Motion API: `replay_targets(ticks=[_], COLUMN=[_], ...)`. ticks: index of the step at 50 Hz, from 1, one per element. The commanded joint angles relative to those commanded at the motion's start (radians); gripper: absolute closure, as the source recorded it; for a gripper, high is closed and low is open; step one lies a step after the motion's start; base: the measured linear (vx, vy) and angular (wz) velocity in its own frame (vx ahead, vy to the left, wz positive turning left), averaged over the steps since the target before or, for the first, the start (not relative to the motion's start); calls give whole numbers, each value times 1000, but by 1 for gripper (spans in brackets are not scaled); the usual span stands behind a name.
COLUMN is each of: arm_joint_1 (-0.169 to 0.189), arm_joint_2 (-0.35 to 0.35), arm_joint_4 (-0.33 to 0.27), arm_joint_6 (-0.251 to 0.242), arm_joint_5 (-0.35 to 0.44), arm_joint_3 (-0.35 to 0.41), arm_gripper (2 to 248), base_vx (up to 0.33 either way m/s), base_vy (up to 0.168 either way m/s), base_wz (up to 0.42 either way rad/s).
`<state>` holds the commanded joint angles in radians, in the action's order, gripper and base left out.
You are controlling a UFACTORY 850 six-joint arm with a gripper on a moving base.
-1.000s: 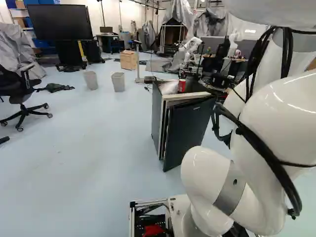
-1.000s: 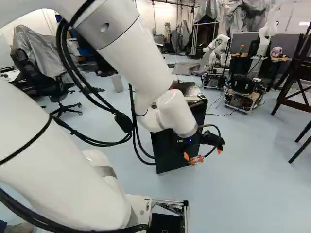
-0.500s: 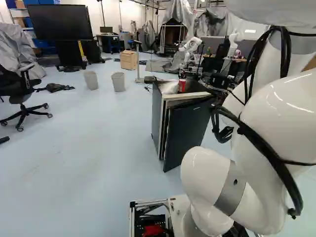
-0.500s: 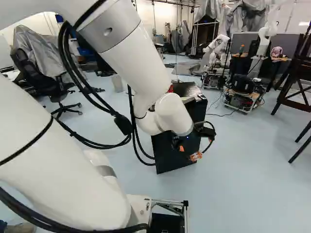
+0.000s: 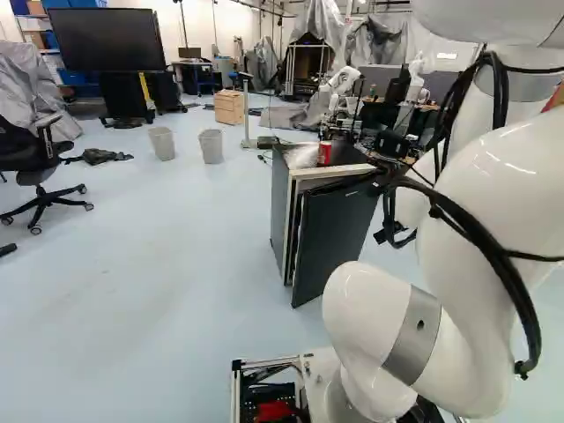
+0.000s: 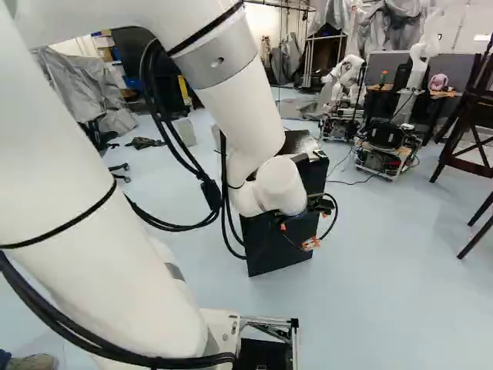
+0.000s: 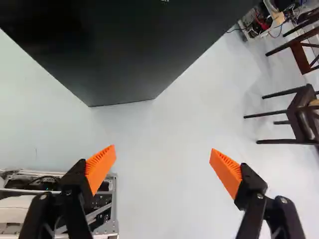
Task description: Grab a drink from the fridge
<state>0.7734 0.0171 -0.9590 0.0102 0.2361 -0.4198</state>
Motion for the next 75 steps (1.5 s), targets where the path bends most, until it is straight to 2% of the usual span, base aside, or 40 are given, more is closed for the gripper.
replay_targets(ticks=[42,75], arm_joint_1=[-16,-17], arm_joint_2=[-172,-310], arm_joint_4=[0,0], arm_joint_6=[0,0], arm_joint_5=[347,390], arm_joint_3=[-45,-93], arm_gripper=[3,3], base_vx=[0,0], base_vy=[0,0], base_wz=[0,0])
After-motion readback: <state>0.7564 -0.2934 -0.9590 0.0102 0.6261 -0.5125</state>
